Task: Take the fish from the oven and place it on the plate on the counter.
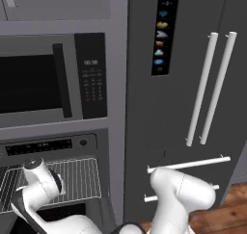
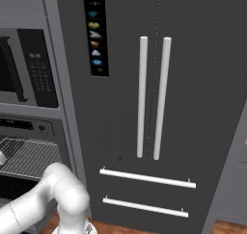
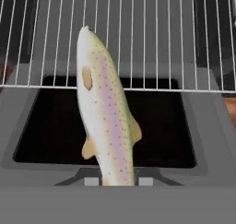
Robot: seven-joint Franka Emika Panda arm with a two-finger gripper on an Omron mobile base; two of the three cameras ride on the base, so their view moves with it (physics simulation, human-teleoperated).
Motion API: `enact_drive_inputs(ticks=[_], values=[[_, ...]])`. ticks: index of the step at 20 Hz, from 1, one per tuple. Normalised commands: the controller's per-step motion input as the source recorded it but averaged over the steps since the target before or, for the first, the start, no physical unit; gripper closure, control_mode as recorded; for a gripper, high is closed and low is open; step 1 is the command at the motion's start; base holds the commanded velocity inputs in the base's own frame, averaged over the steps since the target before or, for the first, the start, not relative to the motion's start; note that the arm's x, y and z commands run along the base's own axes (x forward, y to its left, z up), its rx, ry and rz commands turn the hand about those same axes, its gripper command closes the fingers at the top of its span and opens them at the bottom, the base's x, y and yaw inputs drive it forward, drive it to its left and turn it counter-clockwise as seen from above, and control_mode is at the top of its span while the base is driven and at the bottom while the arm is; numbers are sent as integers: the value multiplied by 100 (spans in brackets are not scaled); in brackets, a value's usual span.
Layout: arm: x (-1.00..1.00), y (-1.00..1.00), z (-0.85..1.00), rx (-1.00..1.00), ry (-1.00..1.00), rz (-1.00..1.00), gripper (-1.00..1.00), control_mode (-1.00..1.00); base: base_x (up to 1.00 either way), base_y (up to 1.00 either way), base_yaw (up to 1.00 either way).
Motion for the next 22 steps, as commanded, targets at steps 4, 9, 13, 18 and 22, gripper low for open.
enact_drive_inputs(ticks=[4, 9, 13, 18, 22], values=[[-43, -81, 100, 0, 5, 0, 100, -100, 0, 0, 0], [-7, -49, 98, 0, 6, 0, 100, -100, 0, 0, 0], [-1, -44, 70, 0, 4, 0, 100, -100, 0, 0, 0], [-19, -44, 26, 0, 1, 0, 100, -100, 0, 0, 0], [-98, -48, 0, 0, -8, 0, 100, -100, 0, 0, 0]])
